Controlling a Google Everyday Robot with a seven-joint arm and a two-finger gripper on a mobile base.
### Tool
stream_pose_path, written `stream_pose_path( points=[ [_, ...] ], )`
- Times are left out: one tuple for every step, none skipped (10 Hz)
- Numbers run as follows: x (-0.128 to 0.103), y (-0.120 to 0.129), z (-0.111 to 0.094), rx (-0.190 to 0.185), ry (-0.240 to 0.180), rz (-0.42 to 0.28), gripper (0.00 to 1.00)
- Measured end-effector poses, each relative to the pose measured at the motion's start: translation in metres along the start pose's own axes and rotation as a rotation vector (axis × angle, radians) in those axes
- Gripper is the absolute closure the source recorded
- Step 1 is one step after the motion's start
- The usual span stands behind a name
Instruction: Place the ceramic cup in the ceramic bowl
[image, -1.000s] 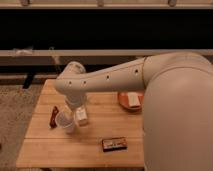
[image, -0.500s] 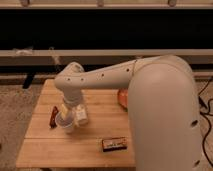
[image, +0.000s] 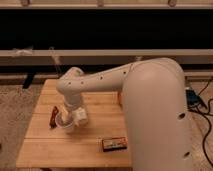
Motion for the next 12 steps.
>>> stream_pose_path(
  points=[
    [0.002, 0.001, 0.004, -0.007, 0.013, -0.001, 0.26],
    [0.004, 0.001, 0.006, -0.011, 0.024, -0.004, 0.35],
    [0.007, 0.0, 0.007, -0.018, 0.036, -0.007, 0.46],
    [0.01, 0.0, 0.003, -0.036, 0.044, -0.008, 0.58],
    [0.013, -0.001, -0.004, -0.062, 0.046, -0.01, 0.67],
    [0.016, -0.002, -0.013, -0.085, 0.047, -0.011, 0.76],
    [0.024, -0.002, -0.029, -0.118, 0.056, -0.018, 0.89],
    [0.029, -0.004, -0.039, -0.143, 0.057, -0.018, 0.96],
    [0.035, -0.007, -0.052, -0.167, 0.057, -0.018, 1.0],
    [0.041, -0.012, -0.066, -0.194, 0.052, -0.013, 1.0],
    [0.048, -0.025, -0.086, -0.234, 0.043, 0.002, 1.0],
    [0.05, -0.038, -0.097, -0.254, 0.032, 0.018, 1.0]
  ],
)
